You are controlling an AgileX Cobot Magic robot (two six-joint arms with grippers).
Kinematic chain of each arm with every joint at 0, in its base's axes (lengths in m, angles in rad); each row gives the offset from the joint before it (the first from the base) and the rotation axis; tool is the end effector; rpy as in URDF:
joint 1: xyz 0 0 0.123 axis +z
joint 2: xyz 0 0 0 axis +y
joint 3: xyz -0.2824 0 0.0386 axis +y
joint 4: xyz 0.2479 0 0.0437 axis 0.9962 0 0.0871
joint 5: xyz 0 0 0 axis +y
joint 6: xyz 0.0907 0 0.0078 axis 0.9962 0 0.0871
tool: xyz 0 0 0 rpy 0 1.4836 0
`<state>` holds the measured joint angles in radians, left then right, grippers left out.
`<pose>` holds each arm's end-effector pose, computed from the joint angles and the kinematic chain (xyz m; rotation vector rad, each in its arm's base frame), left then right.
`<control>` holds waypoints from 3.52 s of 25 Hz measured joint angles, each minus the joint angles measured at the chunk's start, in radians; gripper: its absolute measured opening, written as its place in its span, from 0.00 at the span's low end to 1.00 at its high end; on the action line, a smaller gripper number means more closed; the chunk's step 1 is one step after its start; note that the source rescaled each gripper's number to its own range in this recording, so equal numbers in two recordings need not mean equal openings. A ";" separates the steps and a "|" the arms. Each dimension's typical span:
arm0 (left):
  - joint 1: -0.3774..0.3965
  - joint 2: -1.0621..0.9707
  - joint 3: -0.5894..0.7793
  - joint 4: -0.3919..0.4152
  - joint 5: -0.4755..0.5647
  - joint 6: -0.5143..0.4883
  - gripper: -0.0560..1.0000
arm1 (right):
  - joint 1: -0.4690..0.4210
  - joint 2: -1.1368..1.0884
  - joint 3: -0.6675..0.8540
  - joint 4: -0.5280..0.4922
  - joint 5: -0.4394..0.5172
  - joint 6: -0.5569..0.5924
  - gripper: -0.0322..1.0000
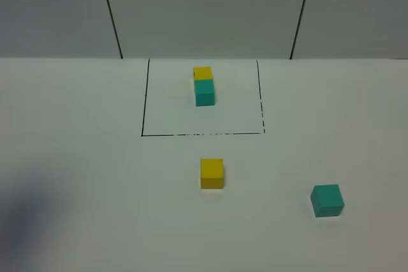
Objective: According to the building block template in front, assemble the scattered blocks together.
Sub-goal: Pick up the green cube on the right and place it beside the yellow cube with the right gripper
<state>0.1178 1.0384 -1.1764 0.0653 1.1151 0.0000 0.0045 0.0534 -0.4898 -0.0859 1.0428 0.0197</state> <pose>0.1847 0.0272 0.3926 -0.1352 2.4589 0.1360 0.0051 -0.0067 0.2760 0.0156 2.0880 -0.0891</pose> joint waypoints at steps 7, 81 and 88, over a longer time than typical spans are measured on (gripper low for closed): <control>-0.030 -0.492 0.245 0.004 0.019 -0.065 0.90 | 0.000 0.000 0.000 0.000 0.000 -0.001 0.75; -0.105 -1.044 0.672 -0.126 -0.079 0.000 0.62 | 0.000 0.000 0.000 -0.005 0.000 0.015 0.75; -0.105 -1.044 0.672 -0.126 -0.079 0.000 0.62 | 0.000 0.000 0.000 -0.011 0.000 0.016 0.77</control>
<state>0.0130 -0.0055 -0.5045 -0.0604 1.0358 0.0000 0.0045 0.0534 -0.4898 -0.0971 1.0428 0.0357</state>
